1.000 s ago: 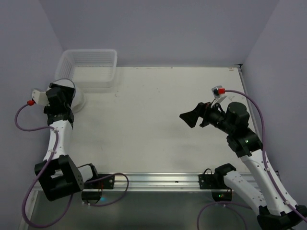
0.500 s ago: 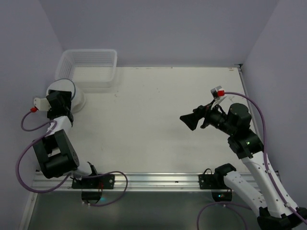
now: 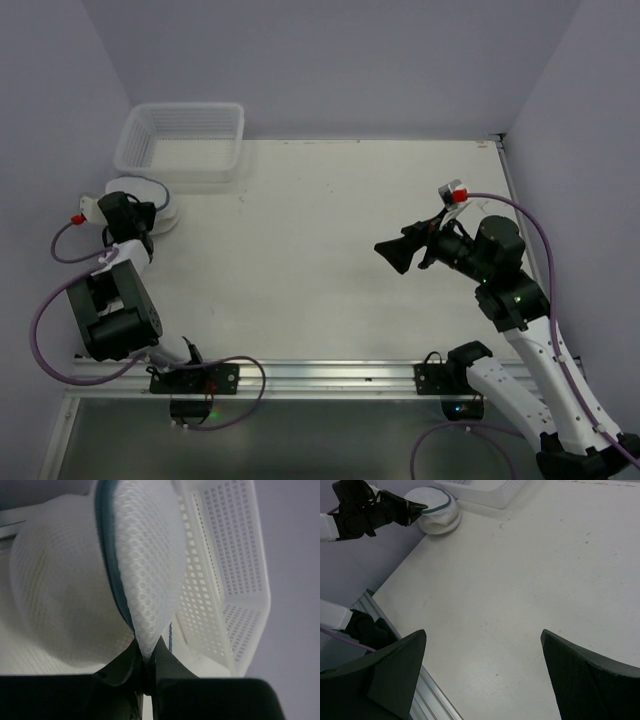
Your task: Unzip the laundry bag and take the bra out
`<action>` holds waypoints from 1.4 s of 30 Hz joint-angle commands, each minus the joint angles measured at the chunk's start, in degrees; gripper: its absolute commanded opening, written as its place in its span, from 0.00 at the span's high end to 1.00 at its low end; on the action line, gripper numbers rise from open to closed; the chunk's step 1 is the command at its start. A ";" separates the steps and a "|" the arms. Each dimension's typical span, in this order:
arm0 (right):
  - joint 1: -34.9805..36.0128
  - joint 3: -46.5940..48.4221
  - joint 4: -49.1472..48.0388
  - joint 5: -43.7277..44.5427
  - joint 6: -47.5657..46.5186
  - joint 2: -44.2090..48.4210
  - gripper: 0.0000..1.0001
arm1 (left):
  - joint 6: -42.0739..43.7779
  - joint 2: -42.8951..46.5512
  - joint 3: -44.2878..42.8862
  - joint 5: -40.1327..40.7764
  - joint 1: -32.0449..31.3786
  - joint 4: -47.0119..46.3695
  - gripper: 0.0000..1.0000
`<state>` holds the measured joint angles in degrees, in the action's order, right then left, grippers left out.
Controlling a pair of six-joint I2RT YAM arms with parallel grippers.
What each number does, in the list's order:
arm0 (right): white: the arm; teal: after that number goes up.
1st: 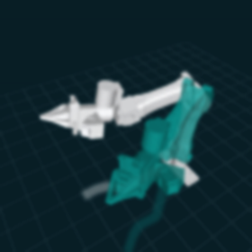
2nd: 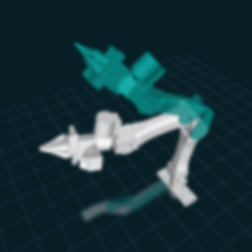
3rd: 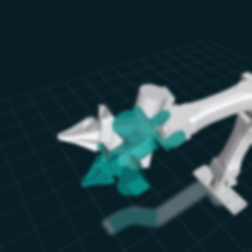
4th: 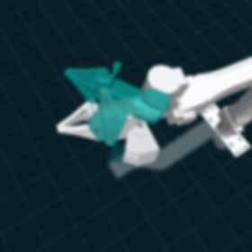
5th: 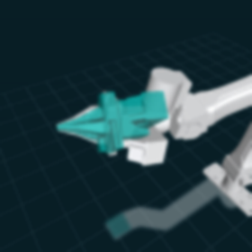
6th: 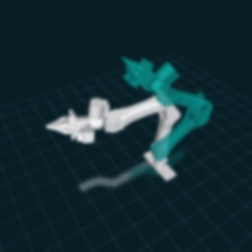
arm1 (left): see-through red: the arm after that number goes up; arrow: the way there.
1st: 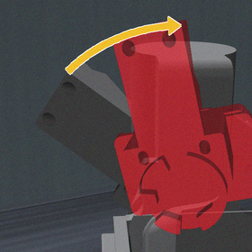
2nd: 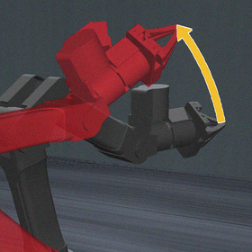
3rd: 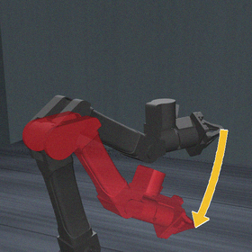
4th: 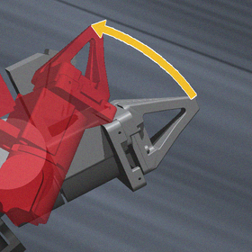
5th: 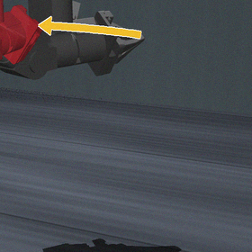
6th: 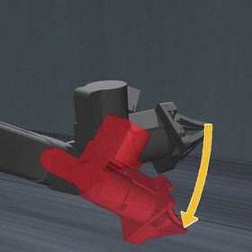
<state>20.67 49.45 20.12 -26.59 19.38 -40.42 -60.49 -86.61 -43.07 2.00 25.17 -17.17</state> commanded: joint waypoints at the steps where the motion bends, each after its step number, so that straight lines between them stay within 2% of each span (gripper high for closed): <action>1: -0.10 0.29 -1.75 -1.45 -0.22 0.61 0.01 | 5.72 6.44 0.52 -9.36 0.58 2.92 0.97; 5: -0.10 0.47 -2.19 -2.94 0.75 0.61 0.01 | 7.31 12.77 4.91 -20.70 0.15 6.08 1.00; 8: -0.10 0.38 -2.72 -3.38 1.72 0.52 0.01 | 8.81 17.43 6.50 -29.22 -3.18 8.37 1.00; 11: -0.10 0.38 -3.07 -3.56 2.68 0.35 0.01 | 9.60 21.12 7.21 -30.04 -12.04 9.26 1.00; 12: -0.10 0.30 -3.16 -3.30 2.95 0.35 0.01 | 9.25 22.17 7.30 -29.78 -17.82 9.17 1.00; 13: -0.10 0.38 -3.33 -3.03 3.56 0.35 0.01 | 8.64 22.18 7.38 -29.69 -20.57 8.56 1.00; 15: -0.10 0.47 -3.42 -2.33 3.91 0.61 0.01 | 7.59 20.88 7.30 -30.21 -28.81 5.23 1.00; 17: -0.10 0.82 -3.25 -1.01 4.18 0.87 0.01 | 6.79 18.86 5.38 -31.87 -33.32 1.20 1.00; 21: -0.10 1.26 -2.19 1.89 4.18 1.40 0.01 | 10.12 10.53 -0.78 -35.03 -44.82 -0.50 0.99; 25: -0.10 0.65 -1.31 4.96 4.44 1.75 0.01 | 12.06 4.18 -2.20 -41.63 -49.68 -2.25 0.95; 28: -0.10 -0.23 -0.43 7.16 5.23 1.67 0.01 | 14.51 3.46 1.57 -44.62 -49.95 -1.64 0.85; 30: -0.10 -1.20 -0.52 7.86 5.41 1.49 0.01 | 18.89 5.30 2.90 -42.18 -49.61 5.62 0.78; 31: -0.10 -1.90 -0.52 8.22 5.93 1.40 0.01 | 24.14 6.01 2.29 -39.90 -49.34 13.49 0.73; 33: -0.10 -2.16 -0.52 8.40 6.20 0.44 0.01 | 29.00 8.11 1.59 -33.05 -46.81 21.08 0.65; 34: -0.10 -2.17 -0.61 8.31 6.46 0.00 0.01 | 29.63 8.82 1.06 -30.76 -45.66 25.47 0.51; 36: -0.01 -2.17 -1.13 8.13 6.55 -1.93 0.01 | 29.29 11.01 0.62 -24.78 -41.63 27.62 0.37; 37: -0.01 -1.91 -1.48 8.04 6.90 -2.81 0.01 | 27.46 11.89 0.27 -22.33 -41.08 28.32 0.33; 38: 0.08 -1.73 -1.75 8.04 7.08 -3.69 0.01 | 26.66 12.60 -0.26 -18.74 -40.90 28.85 0.24; 40: 0.34 -0.68 -2.62 8.13 7.69 -6.93 0.01 | 21.59 15.06 0.00 -17.39 -41.08 28.07 0.15; 42: 1.30 1.08 -2.19 8.31 7.96 -9.75 0.01 | 17.27 18.22 1.14 -16.15 -42.39 27.02 0.15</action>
<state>21.04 47.68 19.51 -19.75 25.96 -46.83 -38.06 -73.10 -41.25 -19.73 -15.79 8.29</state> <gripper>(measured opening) 0.986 0.848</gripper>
